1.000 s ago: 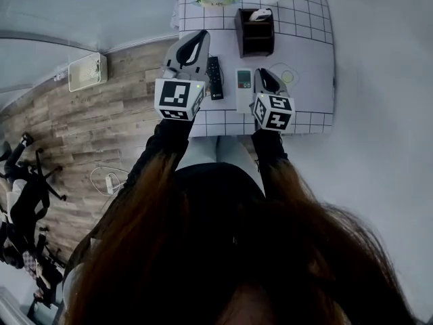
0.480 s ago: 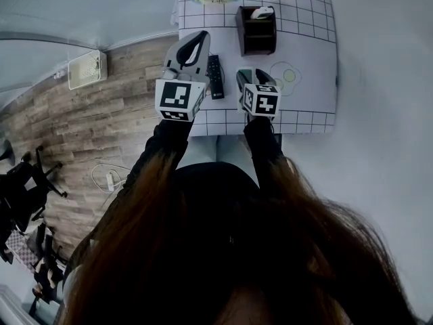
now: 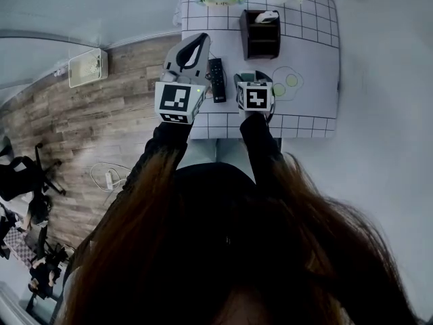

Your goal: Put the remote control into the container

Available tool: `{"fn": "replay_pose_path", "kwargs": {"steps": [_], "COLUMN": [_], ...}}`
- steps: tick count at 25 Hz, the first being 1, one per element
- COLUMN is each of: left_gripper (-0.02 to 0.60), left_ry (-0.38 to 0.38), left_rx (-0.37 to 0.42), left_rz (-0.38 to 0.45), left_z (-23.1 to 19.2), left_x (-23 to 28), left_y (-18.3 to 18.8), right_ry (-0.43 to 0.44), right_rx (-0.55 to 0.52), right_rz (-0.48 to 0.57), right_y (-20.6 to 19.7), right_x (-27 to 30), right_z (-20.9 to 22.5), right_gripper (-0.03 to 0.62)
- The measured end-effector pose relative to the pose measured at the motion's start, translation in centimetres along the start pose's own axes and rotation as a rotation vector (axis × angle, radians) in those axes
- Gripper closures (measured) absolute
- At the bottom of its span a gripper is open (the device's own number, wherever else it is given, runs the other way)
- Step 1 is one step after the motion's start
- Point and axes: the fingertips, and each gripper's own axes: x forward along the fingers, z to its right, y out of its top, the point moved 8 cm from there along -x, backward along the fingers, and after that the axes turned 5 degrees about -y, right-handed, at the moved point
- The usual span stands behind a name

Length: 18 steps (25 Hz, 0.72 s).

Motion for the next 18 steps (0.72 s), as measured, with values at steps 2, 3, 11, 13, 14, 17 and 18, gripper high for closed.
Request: {"fn": "replay_pose_path", "kwargs": {"steps": [2, 3, 11, 13, 14, 17, 18], "left_gripper": [0.572, 0.572, 0.572, 0.572, 0.572, 0.572, 0.573], "left_ry": [0.0, -0.001, -0.012, -0.017, -0.019, -0.026, -0.029], "left_rx": [-0.004, -0.006, -0.013, -0.012, -0.011, -0.009, -0.009], "left_rz": [-0.003, -0.004, 0.002, 0.004, 0.006, 0.015, 0.018], "left_z": [-0.2, -0.2, -0.2, -0.1, 0.0, 0.2, 0.3], "left_x": [0.1, 0.1, 0.6, 0.8, 1.0, 1.3, 1.4], "left_y": [-0.1, -0.1, 0.1, 0.2, 0.3, 0.6, 0.7], "right_ry": [0.001, -0.004, 0.052, 0.066, 0.07, 0.082, 0.087], "right_rx": [-0.017, -0.035, 0.024, 0.05, 0.057, 0.074, 0.078], "right_rz": [-0.015, -0.019, 0.054, 0.082, 0.098, 0.172, 0.209], "right_y": [-0.1, 0.0, -0.1, 0.0, 0.1, 0.6, 0.8], "right_x": [0.5, 0.5, 0.0, -0.4, -0.7, -2.2, -2.9], "right_z": [-0.2, -0.3, 0.6, 1.0, 1.2, 1.8, 2.0], "right_gripper": [0.332, 0.33, 0.333, 0.335, 0.336, 0.336, 0.336]}}
